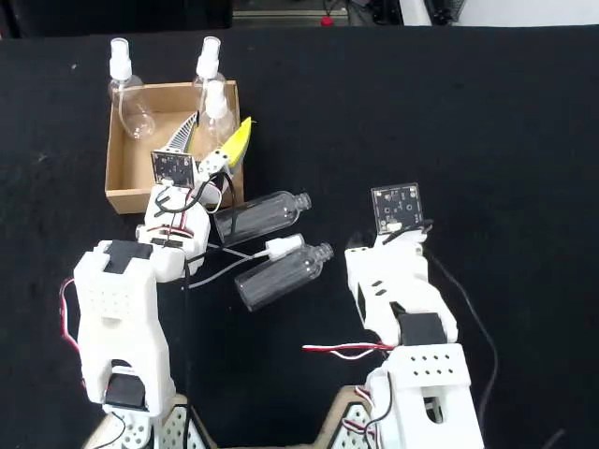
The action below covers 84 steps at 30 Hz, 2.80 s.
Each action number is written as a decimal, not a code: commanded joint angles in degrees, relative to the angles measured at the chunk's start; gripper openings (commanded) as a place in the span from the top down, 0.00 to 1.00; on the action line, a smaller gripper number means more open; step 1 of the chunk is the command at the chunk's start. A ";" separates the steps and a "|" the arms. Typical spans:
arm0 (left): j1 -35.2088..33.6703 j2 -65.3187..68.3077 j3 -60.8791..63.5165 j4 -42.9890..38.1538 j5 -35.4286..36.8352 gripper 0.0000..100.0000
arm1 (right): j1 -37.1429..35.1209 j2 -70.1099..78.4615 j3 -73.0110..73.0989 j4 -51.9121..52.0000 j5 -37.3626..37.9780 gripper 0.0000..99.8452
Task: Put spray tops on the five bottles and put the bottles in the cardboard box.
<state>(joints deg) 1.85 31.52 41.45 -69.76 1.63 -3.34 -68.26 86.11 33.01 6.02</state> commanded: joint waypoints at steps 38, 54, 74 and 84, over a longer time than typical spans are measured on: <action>-2.77 -31.03 23.78 0.00 0.44 0.69 | -0.18 -1.89 -0.31 -1.67 0.70 0.94; -9.63 -52.84 45.67 0.00 0.35 0.69 | -0.26 -1.89 0.13 -1.76 0.70 0.94; 3.12 -95.21 25.36 93.36 -2.11 0.69 | 13.01 -1.89 -1.54 -3.43 -7.56 0.94; 14.90 -101.36 21.85 112.79 -2.55 0.69 | 16.35 -1.89 -2.24 -3.43 -10.55 0.94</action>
<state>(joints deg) 13.98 -68.62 67.47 39.52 -0.13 11.78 -68.26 86.20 31.16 -4.09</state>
